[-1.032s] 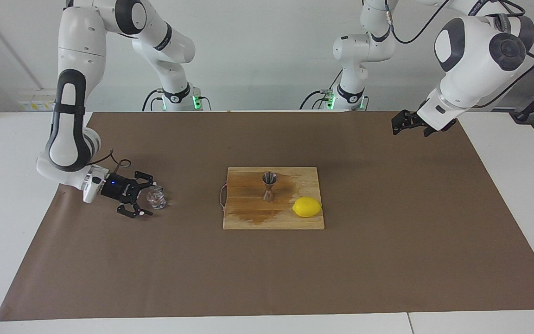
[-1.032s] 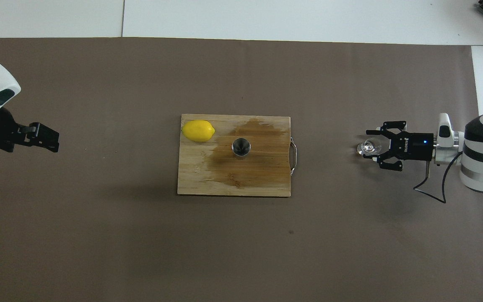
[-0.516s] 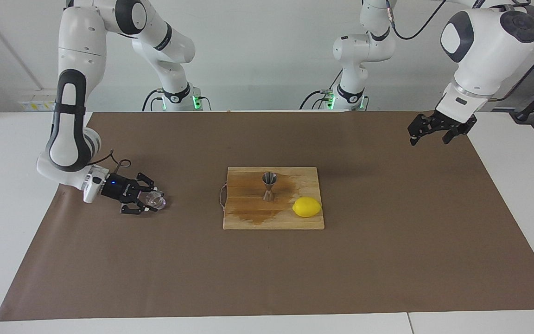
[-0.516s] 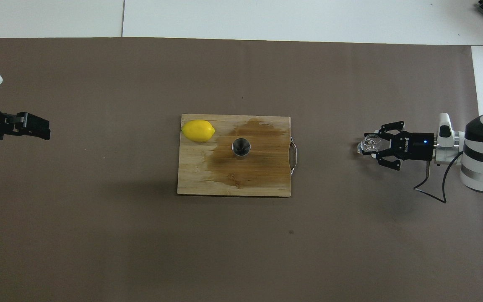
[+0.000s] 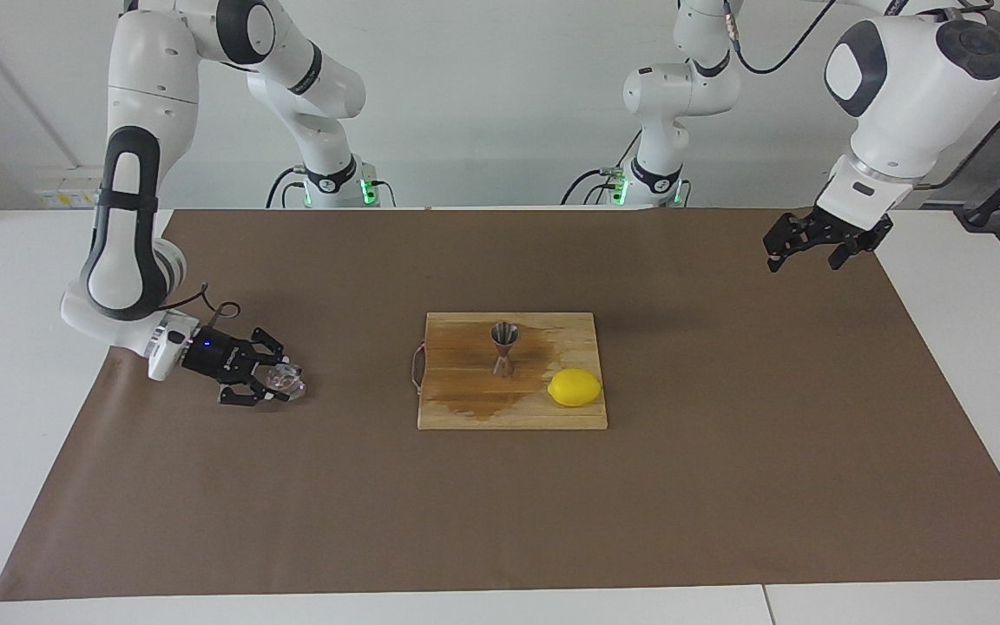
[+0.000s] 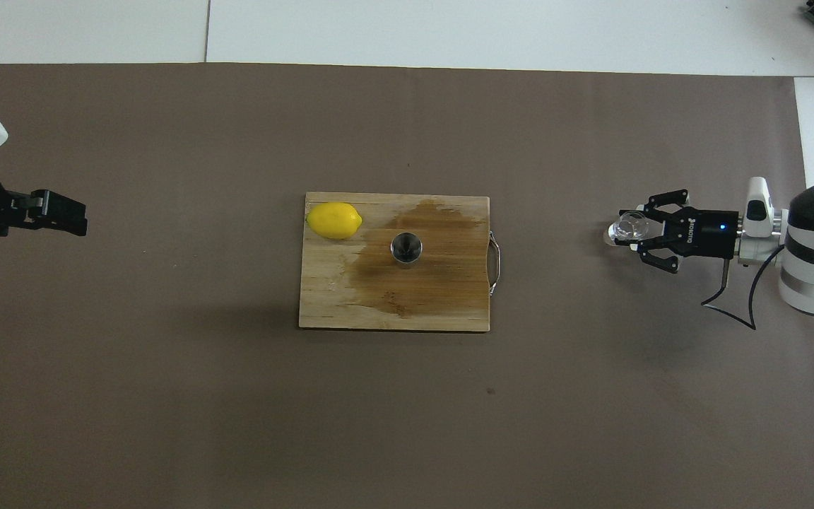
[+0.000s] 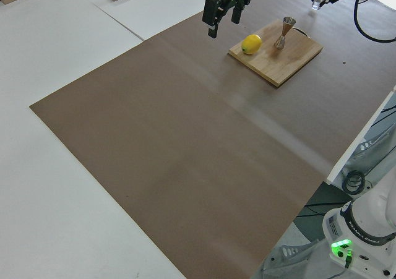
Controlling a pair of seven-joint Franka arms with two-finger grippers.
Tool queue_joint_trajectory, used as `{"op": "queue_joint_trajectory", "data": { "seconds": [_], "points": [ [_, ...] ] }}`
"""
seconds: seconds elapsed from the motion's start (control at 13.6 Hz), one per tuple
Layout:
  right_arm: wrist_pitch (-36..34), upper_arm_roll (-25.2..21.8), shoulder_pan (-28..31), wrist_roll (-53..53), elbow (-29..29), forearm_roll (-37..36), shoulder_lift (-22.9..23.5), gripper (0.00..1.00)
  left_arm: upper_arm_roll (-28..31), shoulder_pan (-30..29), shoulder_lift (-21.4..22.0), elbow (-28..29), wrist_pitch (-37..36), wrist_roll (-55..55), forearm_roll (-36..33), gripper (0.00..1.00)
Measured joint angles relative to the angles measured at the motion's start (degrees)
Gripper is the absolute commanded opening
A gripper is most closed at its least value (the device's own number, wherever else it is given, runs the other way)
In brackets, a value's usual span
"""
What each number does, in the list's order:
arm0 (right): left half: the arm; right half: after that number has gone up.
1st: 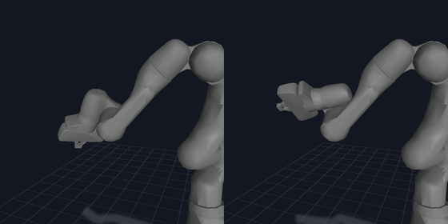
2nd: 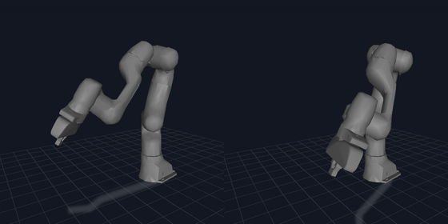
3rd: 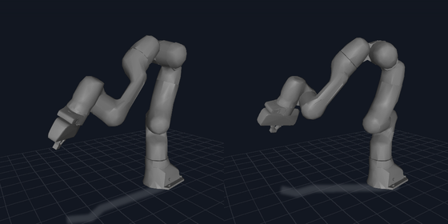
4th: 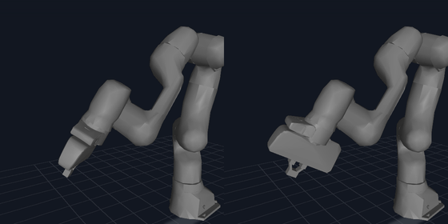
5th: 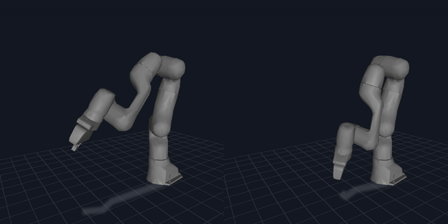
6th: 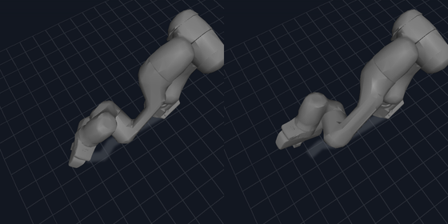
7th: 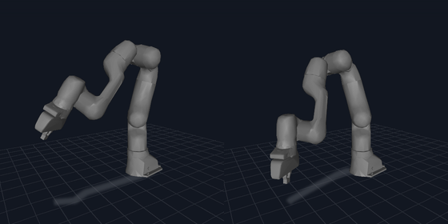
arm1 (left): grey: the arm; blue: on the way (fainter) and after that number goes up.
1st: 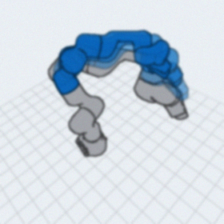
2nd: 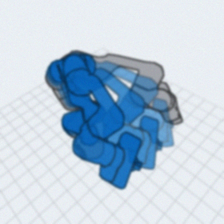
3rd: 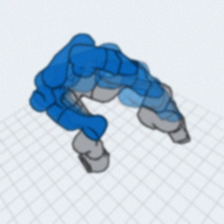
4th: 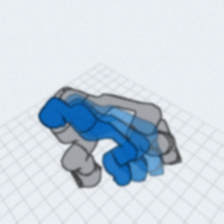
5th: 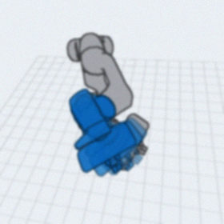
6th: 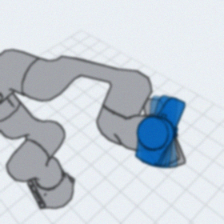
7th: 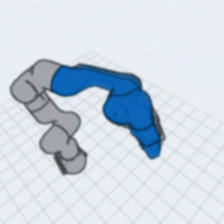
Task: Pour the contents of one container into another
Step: 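Lift the clear glass and carry it toward the metal cup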
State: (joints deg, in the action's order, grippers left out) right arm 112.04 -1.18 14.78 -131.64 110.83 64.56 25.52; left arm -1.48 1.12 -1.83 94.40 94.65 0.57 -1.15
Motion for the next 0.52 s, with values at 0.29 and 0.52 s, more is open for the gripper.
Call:
{"op": "queue_joint_trajectory", "data": {
  "seconds": [0.29, 0.52],
  "points": [
    [6.0, 0.2, -7.1, 3.4, -0.5, 0.0, -3.0, 0.13, 0.2, -0.1, 0.0, 0.0, 0.0, -0.1, 0.0, 1.0],
    [7.8, 0.4, -12.8, 12.3, -0.6, 0.0, -6.6, 0.12, 0.3, -0.1, 0.0, 0.0, 0.0, -0.1, 0.0, 1.0]
  ]
}}
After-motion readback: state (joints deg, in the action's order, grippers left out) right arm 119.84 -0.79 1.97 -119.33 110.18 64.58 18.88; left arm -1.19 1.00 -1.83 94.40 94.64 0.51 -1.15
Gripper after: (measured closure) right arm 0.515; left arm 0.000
